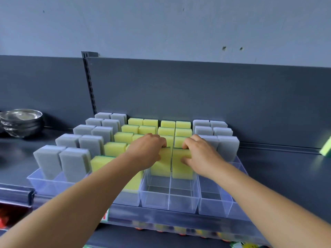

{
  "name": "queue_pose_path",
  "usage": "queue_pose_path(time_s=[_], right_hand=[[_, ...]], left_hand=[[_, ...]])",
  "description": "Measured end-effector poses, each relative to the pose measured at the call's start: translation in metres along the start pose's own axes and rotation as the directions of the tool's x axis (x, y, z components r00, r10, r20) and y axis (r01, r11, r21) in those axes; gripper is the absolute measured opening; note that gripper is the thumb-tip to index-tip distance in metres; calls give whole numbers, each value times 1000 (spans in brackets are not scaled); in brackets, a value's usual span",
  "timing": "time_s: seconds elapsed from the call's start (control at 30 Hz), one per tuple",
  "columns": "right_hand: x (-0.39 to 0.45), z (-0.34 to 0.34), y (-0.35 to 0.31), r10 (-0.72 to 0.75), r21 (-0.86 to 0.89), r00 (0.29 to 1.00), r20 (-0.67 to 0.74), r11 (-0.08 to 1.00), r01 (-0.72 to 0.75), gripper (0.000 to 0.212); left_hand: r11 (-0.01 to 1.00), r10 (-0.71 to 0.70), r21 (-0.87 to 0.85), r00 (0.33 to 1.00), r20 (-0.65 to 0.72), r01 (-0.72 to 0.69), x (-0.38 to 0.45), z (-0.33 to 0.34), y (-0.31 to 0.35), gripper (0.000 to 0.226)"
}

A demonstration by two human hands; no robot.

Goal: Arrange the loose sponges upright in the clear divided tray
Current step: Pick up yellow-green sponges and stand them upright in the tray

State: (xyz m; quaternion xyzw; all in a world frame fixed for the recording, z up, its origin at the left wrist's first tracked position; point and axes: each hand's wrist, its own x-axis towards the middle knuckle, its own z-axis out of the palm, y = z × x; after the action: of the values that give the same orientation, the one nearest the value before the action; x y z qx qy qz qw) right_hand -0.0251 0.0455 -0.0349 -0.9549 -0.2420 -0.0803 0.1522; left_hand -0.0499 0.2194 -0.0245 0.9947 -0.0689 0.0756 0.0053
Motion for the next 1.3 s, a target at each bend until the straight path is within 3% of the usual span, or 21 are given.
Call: queue_pose_path(time_s=[0.1,0.3,0.57,1.17,1.3], right_hand=[[-2,-1,1,29,-7,999,19,1000,-28,41],[-13,-14,7,26,-3,1000,-12,1000,-26,59],[-48,-49,49,35,-87,998,-53,995,-40,69],[-121,-130,301,258,-123,965,-55,957,-263,70],[-130,-145,358,294,-112,954,-50,948,-298,68]], left_hand=[[999,19,36,1000,6,-19,4,0,2,39],[998,50,24,999,5,-50,3,-9,11,65],[978,207,-1,973,-106,-208,15,-17,82,56],[937,339,-64,939,-64,-343,121,6,332,55],[930,355,-79,934,-53,-358,150,16,384,64]])
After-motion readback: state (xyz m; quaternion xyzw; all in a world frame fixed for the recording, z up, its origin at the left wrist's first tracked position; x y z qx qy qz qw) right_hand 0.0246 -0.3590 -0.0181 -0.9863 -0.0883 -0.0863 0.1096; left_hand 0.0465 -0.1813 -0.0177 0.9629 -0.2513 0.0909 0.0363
